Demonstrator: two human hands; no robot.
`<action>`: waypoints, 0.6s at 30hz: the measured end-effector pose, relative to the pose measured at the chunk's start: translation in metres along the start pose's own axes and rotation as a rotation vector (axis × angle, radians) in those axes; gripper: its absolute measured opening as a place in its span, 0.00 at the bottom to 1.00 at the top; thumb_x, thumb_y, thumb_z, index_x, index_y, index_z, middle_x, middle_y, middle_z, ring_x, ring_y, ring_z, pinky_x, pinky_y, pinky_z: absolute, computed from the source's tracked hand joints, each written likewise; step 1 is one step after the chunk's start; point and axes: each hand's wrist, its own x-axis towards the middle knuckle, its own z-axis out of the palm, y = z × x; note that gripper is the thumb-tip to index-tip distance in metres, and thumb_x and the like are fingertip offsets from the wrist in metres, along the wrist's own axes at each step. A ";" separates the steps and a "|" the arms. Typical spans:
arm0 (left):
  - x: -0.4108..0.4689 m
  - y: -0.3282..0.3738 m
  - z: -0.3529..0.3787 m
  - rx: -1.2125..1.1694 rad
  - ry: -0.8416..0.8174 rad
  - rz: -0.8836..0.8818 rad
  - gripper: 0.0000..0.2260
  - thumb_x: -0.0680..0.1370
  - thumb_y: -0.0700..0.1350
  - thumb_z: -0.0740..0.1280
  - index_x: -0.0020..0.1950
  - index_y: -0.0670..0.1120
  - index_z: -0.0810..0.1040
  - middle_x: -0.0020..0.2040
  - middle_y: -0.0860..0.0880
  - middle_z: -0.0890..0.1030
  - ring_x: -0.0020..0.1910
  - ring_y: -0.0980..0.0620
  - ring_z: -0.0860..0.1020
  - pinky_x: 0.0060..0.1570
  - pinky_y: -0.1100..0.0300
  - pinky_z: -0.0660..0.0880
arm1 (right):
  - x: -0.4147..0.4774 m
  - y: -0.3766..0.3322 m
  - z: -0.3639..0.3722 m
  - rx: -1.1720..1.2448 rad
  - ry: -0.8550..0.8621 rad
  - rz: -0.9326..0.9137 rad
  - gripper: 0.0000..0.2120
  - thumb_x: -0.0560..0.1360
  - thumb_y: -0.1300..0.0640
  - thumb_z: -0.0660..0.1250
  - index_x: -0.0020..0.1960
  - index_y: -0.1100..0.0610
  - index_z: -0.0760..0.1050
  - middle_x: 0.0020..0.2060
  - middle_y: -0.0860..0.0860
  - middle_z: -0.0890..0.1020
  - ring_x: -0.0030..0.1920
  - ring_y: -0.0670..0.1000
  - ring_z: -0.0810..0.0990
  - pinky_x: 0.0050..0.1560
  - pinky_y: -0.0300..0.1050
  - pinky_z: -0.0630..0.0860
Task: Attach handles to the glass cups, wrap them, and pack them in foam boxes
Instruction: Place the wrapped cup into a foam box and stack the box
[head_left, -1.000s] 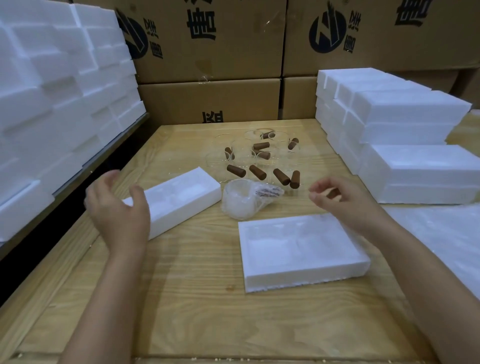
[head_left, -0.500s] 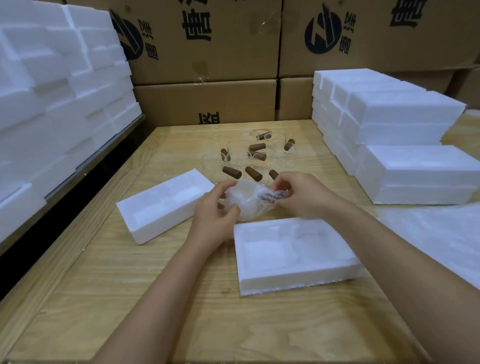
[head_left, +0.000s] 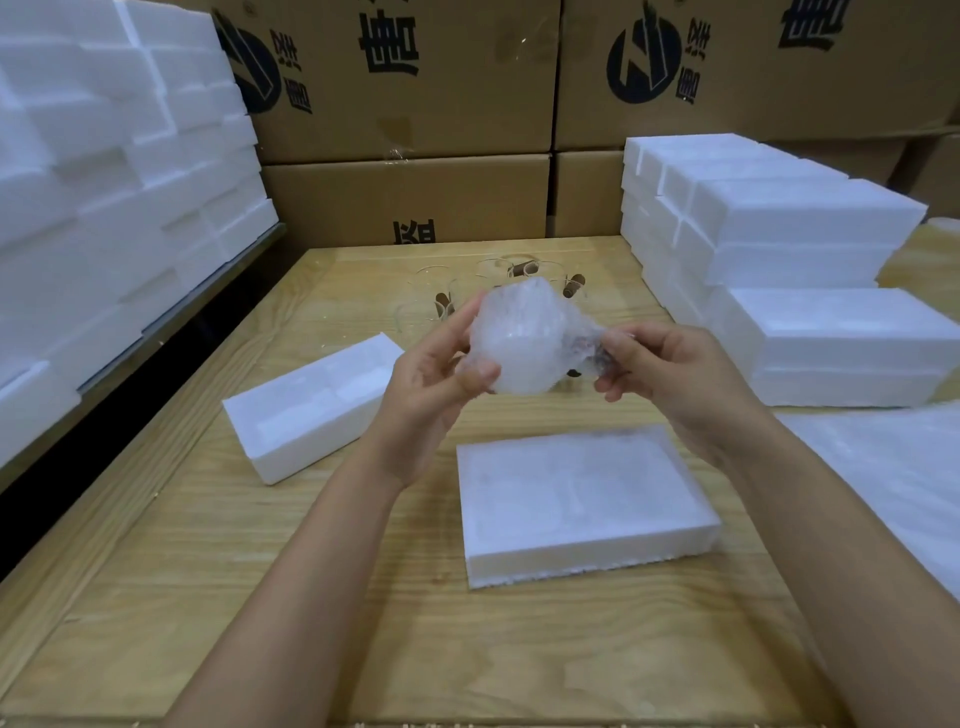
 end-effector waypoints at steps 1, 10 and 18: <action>-0.001 -0.001 0.000 0.000 -0.004 0.001 0.35 0.65 0.52 0.76 0.70 0.48 0.71 0.63 0.49 0.78 0.60 0.47 0.76 0.57 0.53 0.75 | -0.002 0.000 0.001 0.014 0.009 0.012 0.09 0.78 0.59 0.64 0.43 0.58 0.81 0.29 0.50 0.81 0.30 0.47 0.79 0.33 0.35 0.76; -0.006 -0.010 0.004 -0.047 0.122 -0.122 0.19 0.70 0.51 0.67 0.59 0.46 0.78 0.41 0.50 0.84 0.35 0.53 0.81 0.34 0.63 0.77 | -0.012 0.006 0.006 0.062 0.090 0.176 0.13 0.78 0.55 0.64 0.37 0.59 0.77 0.24 0.52 0.78 0.23 0.48 0.74 0.23 0.36 0.71; -0.011 -0.009 0.006 -0.083 0.082 -0.174 0.19 0.72 0.53 0.65 0.63 0.56 0.75 0.51 0.55 0.84 0.42 0.50 0.83 0.31 0.61 0.79 | -0.017 0.011 0.007 0.083 0.082 0.141 0.11 0.77 0.57 0.64 0.40 0.61 0.79 0.26 0.52 0.80 0.26 0.47 0.77 0.28 0.36 0.74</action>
